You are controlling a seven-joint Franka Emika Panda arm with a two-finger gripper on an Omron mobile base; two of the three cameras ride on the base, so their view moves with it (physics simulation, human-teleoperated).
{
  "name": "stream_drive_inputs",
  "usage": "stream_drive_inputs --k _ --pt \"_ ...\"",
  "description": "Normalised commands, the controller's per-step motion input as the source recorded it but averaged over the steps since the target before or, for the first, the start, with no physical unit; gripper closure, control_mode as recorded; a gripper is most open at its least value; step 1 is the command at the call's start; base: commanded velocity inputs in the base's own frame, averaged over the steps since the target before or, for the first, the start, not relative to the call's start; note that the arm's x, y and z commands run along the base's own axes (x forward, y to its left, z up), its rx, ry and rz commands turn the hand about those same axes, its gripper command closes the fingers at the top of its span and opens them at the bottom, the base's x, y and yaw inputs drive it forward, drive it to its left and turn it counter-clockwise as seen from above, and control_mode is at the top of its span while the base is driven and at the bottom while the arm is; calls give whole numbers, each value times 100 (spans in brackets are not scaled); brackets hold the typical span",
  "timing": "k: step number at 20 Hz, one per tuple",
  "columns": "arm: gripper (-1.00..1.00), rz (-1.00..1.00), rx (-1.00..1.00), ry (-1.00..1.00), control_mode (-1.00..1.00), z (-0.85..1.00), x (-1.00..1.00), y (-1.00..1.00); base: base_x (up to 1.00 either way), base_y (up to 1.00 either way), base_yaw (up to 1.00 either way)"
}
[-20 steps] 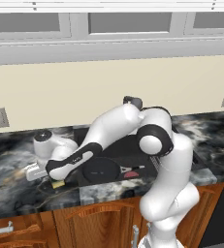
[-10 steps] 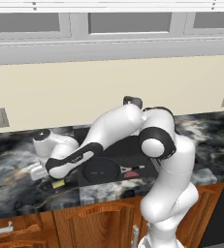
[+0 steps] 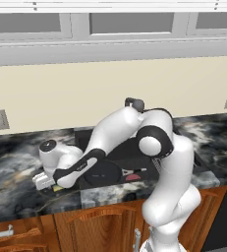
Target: Pick the pan and sponge and place them into the sink. Then turn on the water.
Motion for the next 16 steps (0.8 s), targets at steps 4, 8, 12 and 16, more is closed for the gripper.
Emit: stream_drive_inputs --k 4,8,12,16 --pt "-100 0 0 0 -100 -35 16 -1 0 0 0" --pt "100 0 0 0 -100 -10 22 0 0 0 0" --pt "100 0 0 -1 -100 1 9 -20 0 0 0" --pt "100 0 0 -8 -100 17 0 -72 0 0 0"
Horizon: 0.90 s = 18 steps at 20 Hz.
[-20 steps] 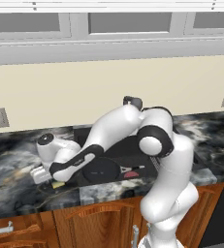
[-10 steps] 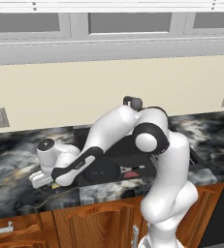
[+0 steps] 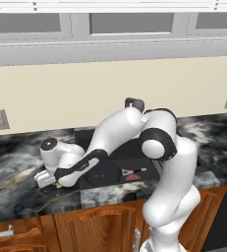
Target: Pick the pan and sponge and place them into the sink. Then turn on the water.
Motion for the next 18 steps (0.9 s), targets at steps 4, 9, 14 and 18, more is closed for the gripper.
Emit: stream_drive_inputs --k 4,9,14,18 --pt "100 0 0 -15 -100 27 0 -100 0 0 0" --pt "100 0 0 -12 -100 8 0 -95 0 0 0" --pt "100 0 2 -2 -100 5 12 -66 0 0 0" --pt "100 0 3 0 -100 14 44 -43 0 0 0"
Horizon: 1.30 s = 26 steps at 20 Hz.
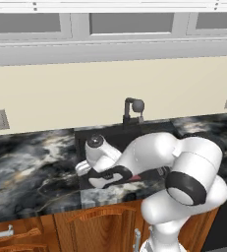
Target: Pick the pan and sponge and place them into the sink. Then turn on the water.
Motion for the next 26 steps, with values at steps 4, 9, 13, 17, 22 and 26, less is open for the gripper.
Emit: stream_drive_inputs --k 4,9,13,17,22,26 --pt "100 0 1 1 -100 4 51 -42 0 0 0" --pt "100 0 0 7 -100 -27 45 -22 0 0 0" --pt "100 0 0 6 -100 -35 38 -19 0 0 0" --pt "100 0 0 2 -100 -27 42 -10 0 0 0" --pt "100 0 -1 2 -100 -44 42 0 0 0 0" --pt "100 0 -8 2 -100 -68 43 0 0 0 0"
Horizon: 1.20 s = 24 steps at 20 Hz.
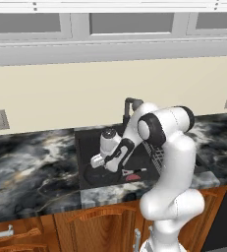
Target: Pick the pan and sponge and place them into the sink. Then turn on the water.
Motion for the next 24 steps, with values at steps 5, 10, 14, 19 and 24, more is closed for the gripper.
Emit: stream_drive_inputs --k 5,10,14,19,24 --pt "100 0 -10 1 -100 -69 37 0 0 0 0" --pt "100 1 -10 0 -100 -72 22 0 0 0 0" --pt "100 0 -4 0 -100 -53 31 0 0 0 0" --pt "-100 0 0 0 -100 -27 32 -2 0 0 0" --pt "-100 0 0 0 -100 4 6 -15 0 0 0"
